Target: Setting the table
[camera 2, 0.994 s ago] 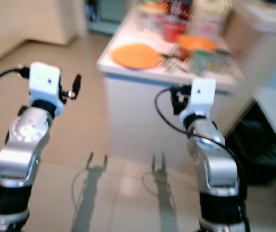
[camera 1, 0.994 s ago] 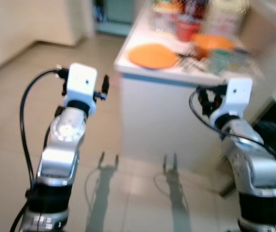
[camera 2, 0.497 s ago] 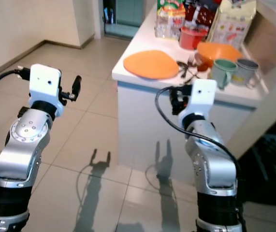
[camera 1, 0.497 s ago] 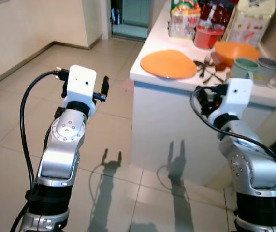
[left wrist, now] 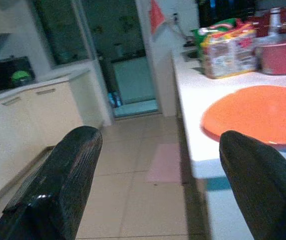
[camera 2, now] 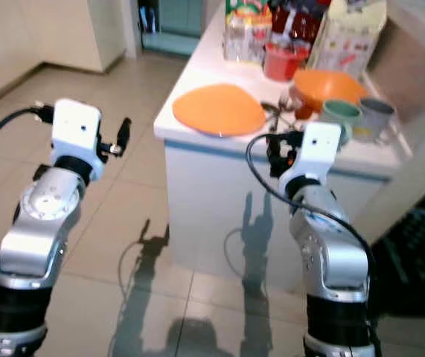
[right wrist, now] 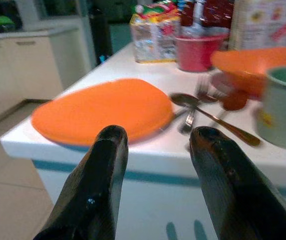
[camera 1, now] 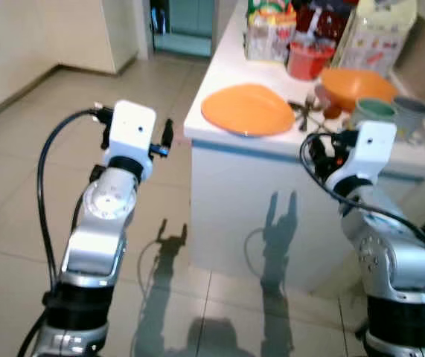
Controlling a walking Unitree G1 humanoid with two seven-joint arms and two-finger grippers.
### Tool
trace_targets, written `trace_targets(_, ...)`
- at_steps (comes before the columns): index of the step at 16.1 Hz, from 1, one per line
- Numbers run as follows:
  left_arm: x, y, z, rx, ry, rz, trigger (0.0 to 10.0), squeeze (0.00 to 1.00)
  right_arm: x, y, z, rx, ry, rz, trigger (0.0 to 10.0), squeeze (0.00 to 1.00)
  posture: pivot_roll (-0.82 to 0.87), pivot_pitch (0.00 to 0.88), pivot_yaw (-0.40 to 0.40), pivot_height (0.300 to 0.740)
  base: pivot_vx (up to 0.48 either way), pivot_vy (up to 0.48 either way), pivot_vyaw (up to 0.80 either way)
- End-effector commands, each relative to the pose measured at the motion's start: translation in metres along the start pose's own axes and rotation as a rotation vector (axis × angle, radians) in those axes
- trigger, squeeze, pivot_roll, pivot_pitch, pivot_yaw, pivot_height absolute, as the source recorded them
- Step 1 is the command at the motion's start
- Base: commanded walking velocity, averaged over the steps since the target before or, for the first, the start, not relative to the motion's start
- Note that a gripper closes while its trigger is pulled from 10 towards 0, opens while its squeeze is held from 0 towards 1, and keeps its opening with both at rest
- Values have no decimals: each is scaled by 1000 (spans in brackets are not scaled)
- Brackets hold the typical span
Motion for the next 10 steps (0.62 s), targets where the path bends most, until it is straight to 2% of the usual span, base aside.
trace_targets(1, 0, 0, 8, -7, 22, 1, 10000, 0, -1, 1, 12, 4, 38, -2, 10000, 0, 8, 0, -58, 740, 371, 0, 0)
trace_targets(8, -3, 3, 3, 1, 16, -7, 10000, 0, -3, 1, 8, 12, 27, 5, 10000, 0, -12, 0, -68, 740, 366, 0, 0)
trace_targets(10, -5, 3, 1, 46, 19, 0, 10000, 0, -5, 4, 7, 43, 4, 2, 10000, 0, -34, 0, -57, 740, 0, 0, 0)
Point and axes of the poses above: a point about 5 cm out from each wrist's last joint towards the gripper, its own x axis pointing back from the gripper into the wrist, its own y axis along the axis of the wrist's last joint, z = x × y, the point moved 6 cm from there along -x, pointing out of the wrist towards the gripper, and after that the axes turned 9 degrees about -x, right-handed, at the moved point
